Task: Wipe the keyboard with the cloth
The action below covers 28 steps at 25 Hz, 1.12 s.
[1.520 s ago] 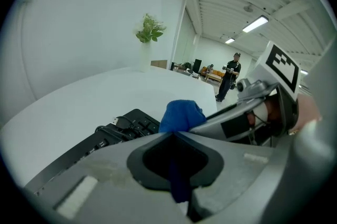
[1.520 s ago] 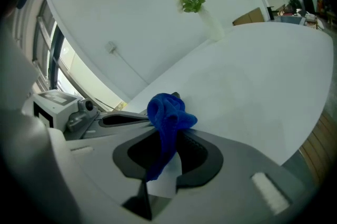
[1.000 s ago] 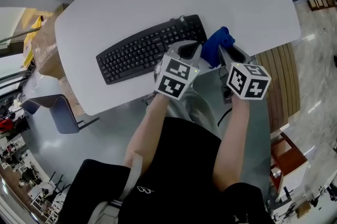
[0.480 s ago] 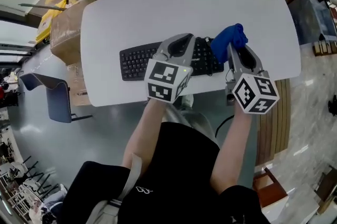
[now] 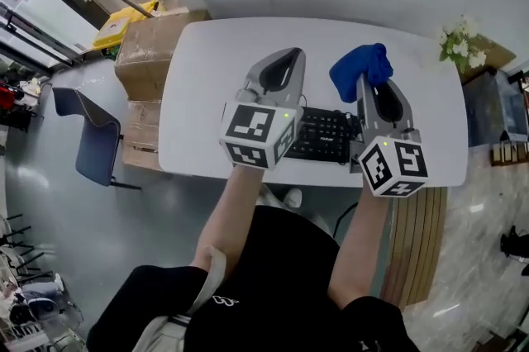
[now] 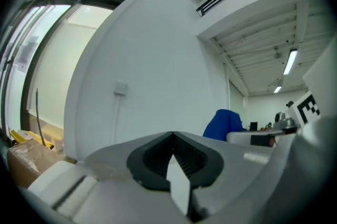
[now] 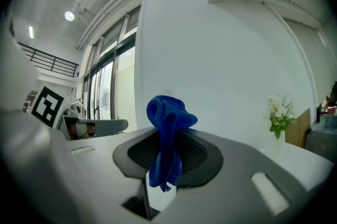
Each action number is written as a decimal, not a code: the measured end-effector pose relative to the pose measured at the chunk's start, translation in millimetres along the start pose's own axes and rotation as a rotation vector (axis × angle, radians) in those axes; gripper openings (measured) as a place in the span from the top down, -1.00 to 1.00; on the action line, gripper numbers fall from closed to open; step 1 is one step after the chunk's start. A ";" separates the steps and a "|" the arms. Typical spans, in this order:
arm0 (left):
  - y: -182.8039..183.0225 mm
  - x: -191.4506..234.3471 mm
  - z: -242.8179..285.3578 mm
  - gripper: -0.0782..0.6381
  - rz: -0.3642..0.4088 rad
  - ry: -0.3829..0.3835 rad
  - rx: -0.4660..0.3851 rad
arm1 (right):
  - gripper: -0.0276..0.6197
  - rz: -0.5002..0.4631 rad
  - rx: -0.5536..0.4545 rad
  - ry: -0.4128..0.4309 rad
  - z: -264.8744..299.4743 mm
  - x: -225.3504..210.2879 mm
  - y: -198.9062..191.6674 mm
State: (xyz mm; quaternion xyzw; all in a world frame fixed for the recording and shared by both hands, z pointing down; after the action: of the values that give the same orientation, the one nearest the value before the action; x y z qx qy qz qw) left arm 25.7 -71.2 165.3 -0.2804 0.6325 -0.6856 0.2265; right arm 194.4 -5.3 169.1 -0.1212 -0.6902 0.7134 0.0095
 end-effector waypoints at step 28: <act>81.6 59.2 -46.5 0.79 0.067 0.183 -0.233 | 0.64 -0.188 -0.065 0.233 77.1 91.1 62.0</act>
State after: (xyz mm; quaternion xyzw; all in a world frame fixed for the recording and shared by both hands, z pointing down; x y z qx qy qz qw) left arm -52.9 -84.0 88.0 -0.2199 0.7348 -0.6222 0.1564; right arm 101.1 -67.4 94.8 -0.1380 -0.7156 0.6675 0.1524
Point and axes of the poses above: the fingertips, and each gripper's own axes: z forward along the fingers, x to its left, y out of its top, the point moved 6 cm from there along -z, backward along the fingers
